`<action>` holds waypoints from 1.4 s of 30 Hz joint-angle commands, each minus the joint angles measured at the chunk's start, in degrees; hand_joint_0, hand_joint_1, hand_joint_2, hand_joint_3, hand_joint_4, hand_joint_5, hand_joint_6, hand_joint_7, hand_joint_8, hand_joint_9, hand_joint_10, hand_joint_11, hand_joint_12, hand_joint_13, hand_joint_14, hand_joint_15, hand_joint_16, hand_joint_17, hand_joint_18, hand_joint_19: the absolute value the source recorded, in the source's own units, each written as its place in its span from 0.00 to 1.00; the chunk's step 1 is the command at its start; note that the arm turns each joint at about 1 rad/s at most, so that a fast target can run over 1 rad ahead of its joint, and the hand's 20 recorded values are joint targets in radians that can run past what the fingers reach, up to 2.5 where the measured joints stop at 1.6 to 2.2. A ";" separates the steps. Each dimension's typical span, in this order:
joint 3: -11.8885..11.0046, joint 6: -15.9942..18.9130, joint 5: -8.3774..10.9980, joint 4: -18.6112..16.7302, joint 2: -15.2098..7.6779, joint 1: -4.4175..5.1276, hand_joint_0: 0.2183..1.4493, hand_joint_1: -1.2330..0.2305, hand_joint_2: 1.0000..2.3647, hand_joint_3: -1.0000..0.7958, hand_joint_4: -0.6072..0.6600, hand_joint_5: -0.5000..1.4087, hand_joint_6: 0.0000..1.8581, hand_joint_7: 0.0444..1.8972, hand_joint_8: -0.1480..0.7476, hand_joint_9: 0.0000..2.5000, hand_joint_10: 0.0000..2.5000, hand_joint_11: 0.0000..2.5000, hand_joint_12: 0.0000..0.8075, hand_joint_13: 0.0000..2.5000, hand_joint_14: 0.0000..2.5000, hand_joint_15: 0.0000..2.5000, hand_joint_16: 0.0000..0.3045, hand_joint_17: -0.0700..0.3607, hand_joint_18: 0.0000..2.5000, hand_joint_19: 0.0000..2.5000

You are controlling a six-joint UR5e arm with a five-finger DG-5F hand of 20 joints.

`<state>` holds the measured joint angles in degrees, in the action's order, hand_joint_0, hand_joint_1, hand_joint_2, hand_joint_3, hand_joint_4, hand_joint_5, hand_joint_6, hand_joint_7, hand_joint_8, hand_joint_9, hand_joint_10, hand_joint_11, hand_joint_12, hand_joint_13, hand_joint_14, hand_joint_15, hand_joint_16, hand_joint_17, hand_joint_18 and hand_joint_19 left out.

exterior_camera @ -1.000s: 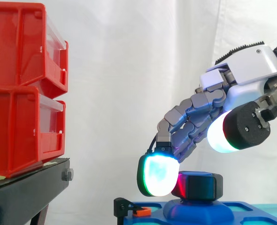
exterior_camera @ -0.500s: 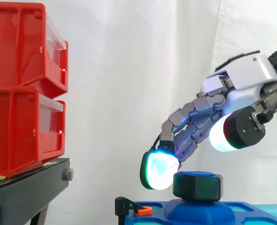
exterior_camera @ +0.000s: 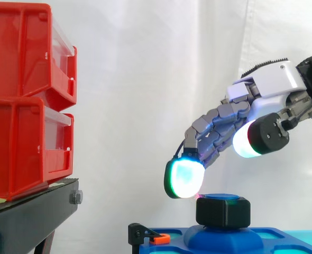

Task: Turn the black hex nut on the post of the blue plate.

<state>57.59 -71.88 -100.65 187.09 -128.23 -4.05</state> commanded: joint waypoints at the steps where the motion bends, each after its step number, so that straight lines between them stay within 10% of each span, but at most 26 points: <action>1: -0.37 -0.01 0.11 -0.41 0.00 0.27 0.21 0.54 0.00 0.28 0.64 0.16 0.27 0.40 0.46 0.16 0.00 0.00 0.47 0.18 0.00 0.04 0.19 0.46 0.07 0.08; 18: -0.19 0.43 6.26 -2.17 0.00 6.07 0.20 0.55 0.00 0.28 0.64 0.16 0.27 0.40 0.46 0.16 0.00 0.00 0.48 0.17 0.00 0.04 0.19 0.47 0.07 0.07; 42: 0.42 0.95 7.40 0.82 0.00 7.21 0.20 0.57 0.00 0.28 0.66 0.17 0.27 0.41 0.46 0.16 0.00 0.00 0.48 0.17 0.00 0.04 0.19 0.47 0.07 0.07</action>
<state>57.98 -70.93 -93.19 187.51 -128.23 3.35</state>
